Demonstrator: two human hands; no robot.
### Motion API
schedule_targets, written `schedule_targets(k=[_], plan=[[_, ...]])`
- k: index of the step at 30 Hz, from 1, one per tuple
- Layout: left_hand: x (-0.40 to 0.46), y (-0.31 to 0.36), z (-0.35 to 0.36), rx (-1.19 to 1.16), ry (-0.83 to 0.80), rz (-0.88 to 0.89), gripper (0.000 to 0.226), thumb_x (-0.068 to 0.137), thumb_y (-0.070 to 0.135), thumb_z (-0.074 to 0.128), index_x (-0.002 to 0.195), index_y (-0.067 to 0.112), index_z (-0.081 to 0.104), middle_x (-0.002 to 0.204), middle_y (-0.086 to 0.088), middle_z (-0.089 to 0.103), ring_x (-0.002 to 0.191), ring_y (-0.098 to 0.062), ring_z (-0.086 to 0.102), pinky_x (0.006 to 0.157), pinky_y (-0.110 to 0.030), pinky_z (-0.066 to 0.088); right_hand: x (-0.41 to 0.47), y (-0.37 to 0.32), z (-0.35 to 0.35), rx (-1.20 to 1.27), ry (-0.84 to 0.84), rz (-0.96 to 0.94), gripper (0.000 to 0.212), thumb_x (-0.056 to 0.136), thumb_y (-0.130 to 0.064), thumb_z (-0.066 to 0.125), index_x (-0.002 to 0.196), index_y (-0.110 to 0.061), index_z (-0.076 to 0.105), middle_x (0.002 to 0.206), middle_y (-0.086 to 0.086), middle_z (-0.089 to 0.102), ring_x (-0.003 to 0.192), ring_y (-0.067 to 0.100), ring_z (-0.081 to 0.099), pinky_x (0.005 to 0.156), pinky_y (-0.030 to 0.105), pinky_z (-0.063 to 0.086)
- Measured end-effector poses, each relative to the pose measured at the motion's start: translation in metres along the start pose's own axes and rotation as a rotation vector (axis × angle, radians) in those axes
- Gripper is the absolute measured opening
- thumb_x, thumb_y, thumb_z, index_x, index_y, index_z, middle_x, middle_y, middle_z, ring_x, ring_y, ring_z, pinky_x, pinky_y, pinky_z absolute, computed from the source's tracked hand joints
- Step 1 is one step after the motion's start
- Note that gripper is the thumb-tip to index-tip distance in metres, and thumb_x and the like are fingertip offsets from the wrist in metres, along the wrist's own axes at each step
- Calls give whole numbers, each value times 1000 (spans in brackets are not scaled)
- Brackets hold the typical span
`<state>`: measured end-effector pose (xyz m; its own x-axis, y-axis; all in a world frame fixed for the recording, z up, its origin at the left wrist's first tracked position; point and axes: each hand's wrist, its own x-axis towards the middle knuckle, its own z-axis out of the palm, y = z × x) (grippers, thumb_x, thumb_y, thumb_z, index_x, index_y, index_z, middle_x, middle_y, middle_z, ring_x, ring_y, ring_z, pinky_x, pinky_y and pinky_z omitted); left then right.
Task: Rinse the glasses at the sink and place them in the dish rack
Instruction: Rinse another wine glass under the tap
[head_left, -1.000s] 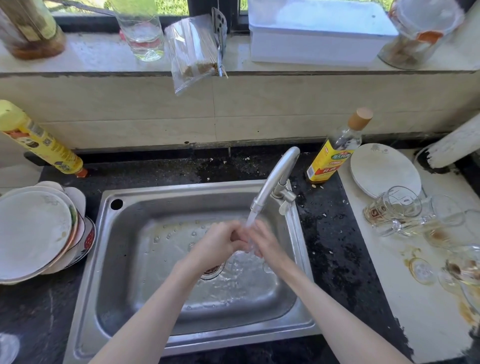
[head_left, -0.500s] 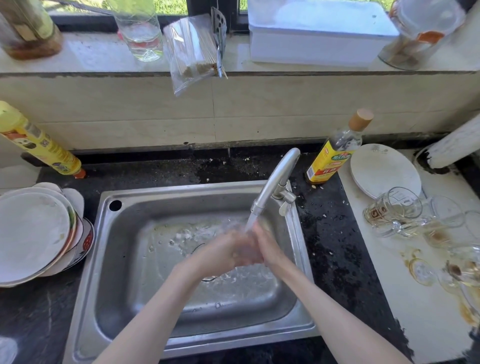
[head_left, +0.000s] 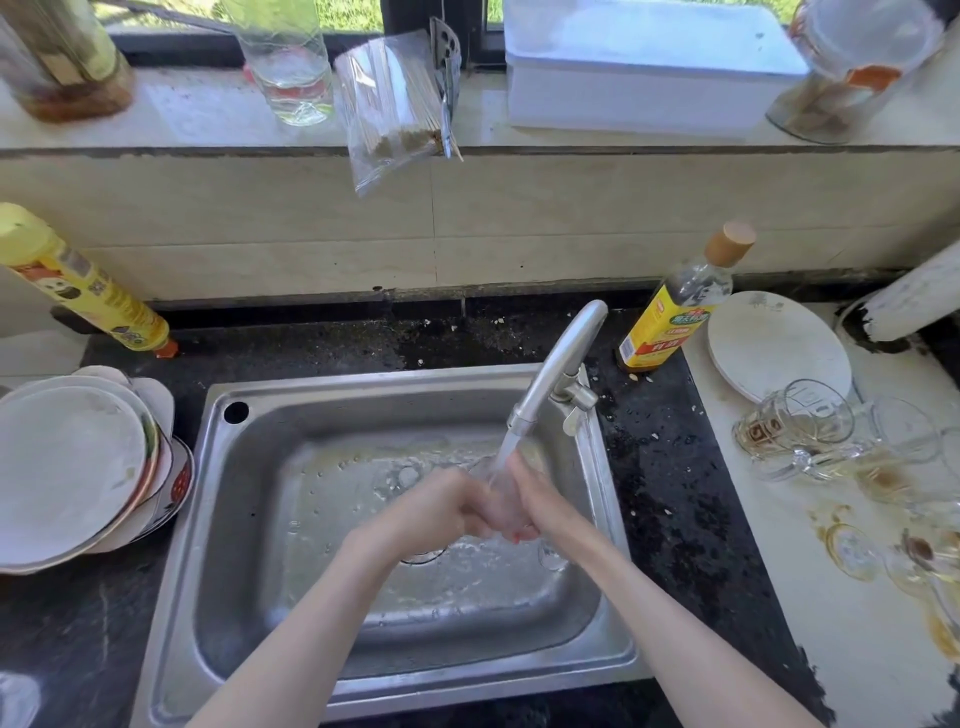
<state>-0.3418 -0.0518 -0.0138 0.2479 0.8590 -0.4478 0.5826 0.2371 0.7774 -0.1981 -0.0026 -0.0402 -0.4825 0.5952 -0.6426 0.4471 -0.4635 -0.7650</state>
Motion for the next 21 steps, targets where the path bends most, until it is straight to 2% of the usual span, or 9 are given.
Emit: schedule_targets(k=[3,5,7,9,11,13,16,18,21], plan=[[3,4,1,-8,215,-66,23,72,10,76,63,23,59,61,14,57,52,8,50,55,-8,37,-5,2,4,-16,0,-84,55,95,-57,32,118,-13,53,92,0,62,58,-1,51,48,16,33],[2,6,1,-18,269,-31,27,73,16,76,65,23,51,62,13,52,53,5,46,54,-12,36,-6,4,5,28,11,-125,48,95,-47,39,120,-8,51,95,-1,60,57,-8,54,50,11,37],[-3,13,-3,-63,99,46,19,77,11,72,74,24,59,71,16,59,63,9,53,62,-9,40,-4,1,5,70,21,-94,51,95,-52,36,116,-9,55,91,12,64,62,4,64,60,15,47],[-5,12,-4,-43,-74,51,15,81,4,67,88,17,71,82,17,65,74,7,59,72,-8,45,-4,-4,3,66,41,-51,67,93,-63,30,110,-4,58,98,25,65,76,25,64,71,33,49],[-3,8,-6,24,-62,9,16,80,4,68,91,13,74,87,10,71,75,1,59,71,-5,42,-4,-6,4,25,33,-49,69,95,-57,27,111,3,56,88,20,64,75,22,57,64,28,44],[1,6,-5,65,67,-25,11,75,6,73,84,12,75,81,3,72,70,0,59,66,-6,41,-4,-2,7,10,49,-62,57,98,-48,28,113,1,56,79,3,58,65,12,49,54,21,36],[0,8,-2,-26,204,-15,13,76,7,73,70,17,66,66,14,61,59,11,53,59,-4,36,-4,5,6,13,71,-135,37,100,-36,37,115,-7,55,82,-1,56,62,8,43,52,20,32],[-4,8,0,-58,114,22,18,81,9,69,74,25,64,74,21,60,67,11,55,67,-7,41,-2,3,4,39,60,-109,34,100,-35,37,107,-8,56,86,1,59,64,9,50,53,20,37],[-6,3,2,53,-93,28,20,84,8,64,91,25,73,90,23,66,83,4,59,84,-17,47,-1,-1,3,51,-15,-36,59,98,-55,27,96,-8,63,76,11,62,57,17,56,48,23,40]])
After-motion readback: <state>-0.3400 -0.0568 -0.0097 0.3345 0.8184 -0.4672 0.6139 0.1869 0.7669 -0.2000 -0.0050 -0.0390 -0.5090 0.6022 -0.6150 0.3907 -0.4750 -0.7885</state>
